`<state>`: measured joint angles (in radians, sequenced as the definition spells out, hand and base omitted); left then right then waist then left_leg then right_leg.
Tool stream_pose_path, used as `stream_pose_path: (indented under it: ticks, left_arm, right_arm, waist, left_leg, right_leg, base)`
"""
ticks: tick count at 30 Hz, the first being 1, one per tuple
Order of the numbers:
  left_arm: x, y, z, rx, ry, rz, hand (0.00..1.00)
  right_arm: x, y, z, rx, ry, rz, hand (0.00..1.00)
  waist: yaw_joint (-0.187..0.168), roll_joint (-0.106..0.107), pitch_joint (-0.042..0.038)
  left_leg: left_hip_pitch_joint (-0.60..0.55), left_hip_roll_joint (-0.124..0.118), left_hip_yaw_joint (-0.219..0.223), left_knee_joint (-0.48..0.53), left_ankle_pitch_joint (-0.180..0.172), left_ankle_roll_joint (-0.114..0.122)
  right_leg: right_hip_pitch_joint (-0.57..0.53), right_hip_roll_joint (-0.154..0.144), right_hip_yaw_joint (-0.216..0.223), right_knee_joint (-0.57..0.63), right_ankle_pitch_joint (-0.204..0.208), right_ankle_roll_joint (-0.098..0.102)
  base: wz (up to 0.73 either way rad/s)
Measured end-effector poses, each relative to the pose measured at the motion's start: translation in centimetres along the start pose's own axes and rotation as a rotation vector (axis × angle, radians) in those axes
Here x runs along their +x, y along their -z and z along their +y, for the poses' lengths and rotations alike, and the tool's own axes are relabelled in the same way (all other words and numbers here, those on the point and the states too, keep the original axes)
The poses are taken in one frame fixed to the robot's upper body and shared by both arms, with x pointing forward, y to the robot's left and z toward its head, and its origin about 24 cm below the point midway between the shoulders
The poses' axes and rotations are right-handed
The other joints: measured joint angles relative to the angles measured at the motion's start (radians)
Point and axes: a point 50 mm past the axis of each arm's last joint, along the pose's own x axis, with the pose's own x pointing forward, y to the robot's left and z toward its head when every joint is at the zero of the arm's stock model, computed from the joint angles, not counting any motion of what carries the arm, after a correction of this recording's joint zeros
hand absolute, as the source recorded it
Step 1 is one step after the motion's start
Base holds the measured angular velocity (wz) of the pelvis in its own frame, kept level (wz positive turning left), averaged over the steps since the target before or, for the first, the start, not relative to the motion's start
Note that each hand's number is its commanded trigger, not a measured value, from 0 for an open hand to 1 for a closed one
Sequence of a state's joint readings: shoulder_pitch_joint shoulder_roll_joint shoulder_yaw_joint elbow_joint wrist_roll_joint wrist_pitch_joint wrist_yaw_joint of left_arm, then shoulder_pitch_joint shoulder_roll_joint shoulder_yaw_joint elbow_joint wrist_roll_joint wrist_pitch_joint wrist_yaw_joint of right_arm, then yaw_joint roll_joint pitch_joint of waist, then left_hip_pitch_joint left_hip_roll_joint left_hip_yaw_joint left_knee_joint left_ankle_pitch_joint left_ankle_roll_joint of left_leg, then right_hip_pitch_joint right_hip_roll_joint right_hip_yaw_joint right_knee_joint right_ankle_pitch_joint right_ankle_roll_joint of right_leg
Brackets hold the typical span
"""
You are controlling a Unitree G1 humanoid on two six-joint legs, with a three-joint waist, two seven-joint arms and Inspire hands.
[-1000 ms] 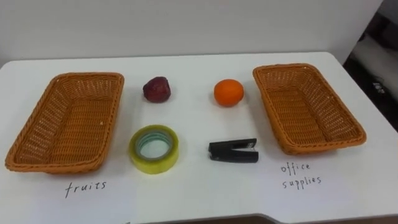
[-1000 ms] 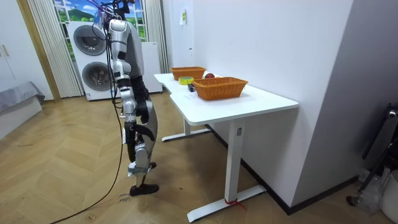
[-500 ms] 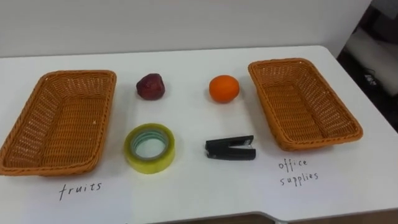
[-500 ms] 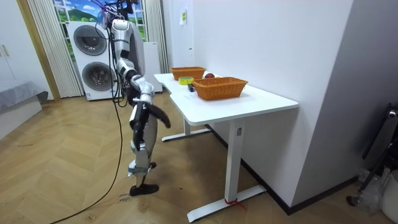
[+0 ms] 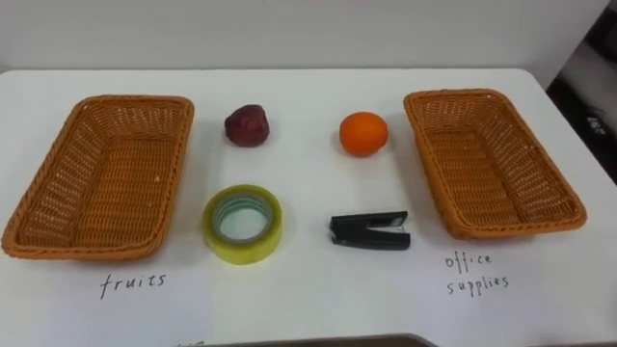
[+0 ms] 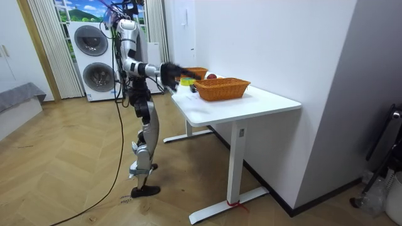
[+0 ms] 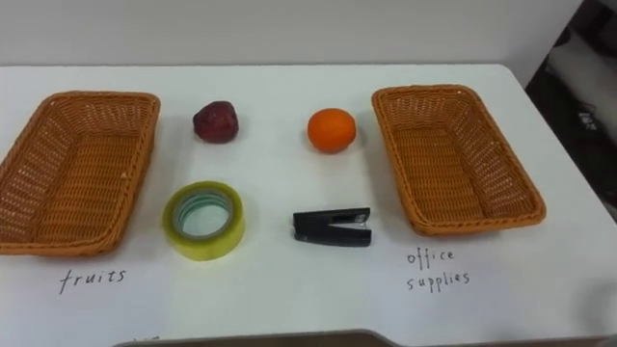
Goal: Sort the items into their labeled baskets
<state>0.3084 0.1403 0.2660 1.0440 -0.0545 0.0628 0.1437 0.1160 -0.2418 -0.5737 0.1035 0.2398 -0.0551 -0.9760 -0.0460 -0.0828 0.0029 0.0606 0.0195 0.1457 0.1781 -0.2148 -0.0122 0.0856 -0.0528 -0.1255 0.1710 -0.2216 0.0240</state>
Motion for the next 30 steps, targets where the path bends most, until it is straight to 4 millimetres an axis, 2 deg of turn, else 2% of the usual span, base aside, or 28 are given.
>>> stream_pose_path:
  ticks: [4,10,13,16,24,30]
  left_arm:
    - [0.0,0.5,-0.1,0.018,0.004,0.024,0.00]
    - [0.0,1.0,-0.2,0.051,0.009,0.035,0.00]
    - [-0.1,1.2,-0.3,0.068,0.013,0.037,0.00]
    - [-0.1,1.4,-0.4,0.074,0.015,0.046,0.00]
    - [-0.1,1.8,0.0,0.142,0.013,0.050,0.00]
    - [-0.1,2.3,0.1,0.175,0.011,0.072,0.00]
  right_arm:
    - [-1.2,-2.8,1.8,0.086,-0.086,-0.111,0.00]
    - [-1.7,-5.4,2.9,0.116,-0.149,-0.242,0.00]
    - [-2.2,-8.2,3.8,0.170,-0.212,-0.359,0.00]
    - [-2.5,-10.1,3.9,0.189,-0.232,-0.462,0.00]
    - [-3.4,-12.5,4.0,0.243,-0.275,-0.566,0.00]
    - [-3.9,-13.2,4.2,0.270,-0.319,-0.589,0.00]
  waist:
    - [0.001,-0.007,0.0016]
    - [0.024,-0.008,0.0036]
    - [0.025,-0.008,0.0032]
    - [0.025,-0.012,0.0017]
    - [0.026,-0.040,-0.0023]
    - [0.028,-0.045,-0.0023]
  left_leg:
    - [0.002,0.000,0.000,0.000,0.000,0.000]
    - [0.002,0.001,-0.006,0.000,0.000,0.000]
    - [0.001,0.001,-0.012,0.002,0.001,0.000]
    - [0.003,0.002,-0.013,0.004,0.001,0.000]
    - [0.012,0.001,-0.020,0.010,0.001,0.000]
    - [0.013,0.000,-0.029,0.010,0.001,0.000]
  right_leg:
    - [0.004,0.000,-0.005,0.001,0.000,0.000]
    - [0.000,0.000,-0.016,0.013,0.001,0.000]
    - [0.002,-0.001,-0.028,0.016,0.001,0.000]
    - [0.006,-0.002,-0.030,0.016,0.001,0.000]
    - [0.022,-0.002,-0.038,0.011,0.000,0.000]
    - [0.035,-0.002,-0.047,-0.001,0.001,0.000]
  base:
    - [0.00]
    - [0.02]
    - [0.05]
    - [0.01]
    - [0.01]
    - [0.04]
